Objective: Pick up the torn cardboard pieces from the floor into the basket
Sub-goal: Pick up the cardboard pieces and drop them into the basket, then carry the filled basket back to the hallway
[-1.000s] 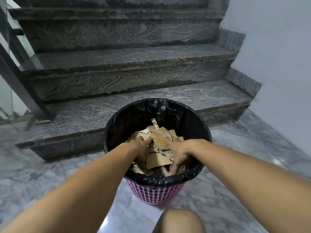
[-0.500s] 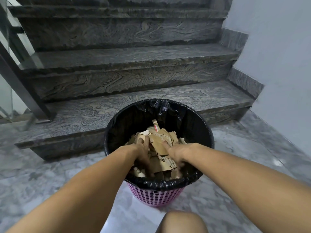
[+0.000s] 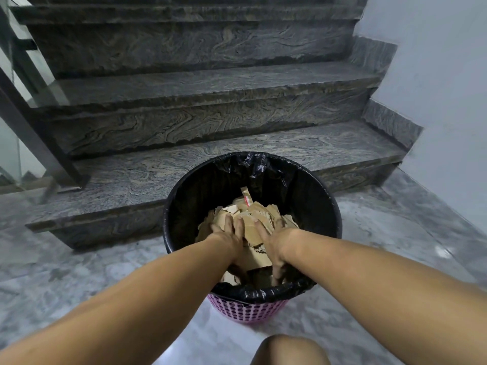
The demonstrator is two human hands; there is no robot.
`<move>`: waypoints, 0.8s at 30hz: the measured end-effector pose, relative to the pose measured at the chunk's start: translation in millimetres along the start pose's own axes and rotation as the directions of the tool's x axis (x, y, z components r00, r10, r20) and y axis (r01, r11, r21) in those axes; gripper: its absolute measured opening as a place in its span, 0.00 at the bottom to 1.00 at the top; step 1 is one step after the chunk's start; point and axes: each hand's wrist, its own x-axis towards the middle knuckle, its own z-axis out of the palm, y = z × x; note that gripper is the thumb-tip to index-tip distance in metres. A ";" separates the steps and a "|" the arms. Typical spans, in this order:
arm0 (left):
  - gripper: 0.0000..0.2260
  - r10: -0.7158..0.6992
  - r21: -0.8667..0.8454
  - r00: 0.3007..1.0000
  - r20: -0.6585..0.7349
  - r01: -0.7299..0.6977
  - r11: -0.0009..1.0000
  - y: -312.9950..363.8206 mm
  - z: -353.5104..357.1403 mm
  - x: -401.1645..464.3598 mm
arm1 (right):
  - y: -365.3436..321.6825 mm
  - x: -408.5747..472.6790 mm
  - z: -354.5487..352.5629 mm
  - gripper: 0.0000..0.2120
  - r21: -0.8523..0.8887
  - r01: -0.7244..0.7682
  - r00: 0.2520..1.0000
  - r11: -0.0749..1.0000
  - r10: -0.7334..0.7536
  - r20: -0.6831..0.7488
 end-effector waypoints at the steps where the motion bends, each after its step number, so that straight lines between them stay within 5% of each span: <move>1: 0.57 0.015 0.038 1.000 0.005 -0.016 0.999 1.0 -1.2 -3.3 | -1.4 1.3 1.1 0.66 0.007 -0.002 1.000 1.000 0.002 0.004; 4: 0.55 0.069 0.093 0.998 0.012 -0.070 0.993 3.0 -4.5 -11.8 | -3.8 6.3 5.2 0.66 0.011 -0.015 1.000 1.000 0.015 0.018; 15: 0.53 0.027 -0.149 1.000 0.009 -0.025 0.989 -7.1 -11.2 1.0 | 26.8 -19.1 -12.6 0.63 0.150 0.098 0.995 0.984 -0.099 0.003; 19: 0.67 0.072 -0.042 0.997 -0.009 -0.072 0.997 -23.2 -38.2 -15.4 | 60.3 -42.3 -37.4 0.54 0.184 0.154 0.976 0.971 -0.120 -0.182; 22: 0.56 0.099 -0.023 0.959 -0.265 -0.109 0.994 -44.5 -63.3 -23.9 | 85.5 -55.5 -52.3 0.29 0.199 0.170 0.896 0.965 -0.067 -0.440; 24: 0.42 0.103 0.010 0.821 -0.561 -0.118 0.993 -58.8 -77.2 -23.3 | 98.0 -57.5 -54.4 0.22 0.227 0.154 0.817 0.961 0.005 -0.576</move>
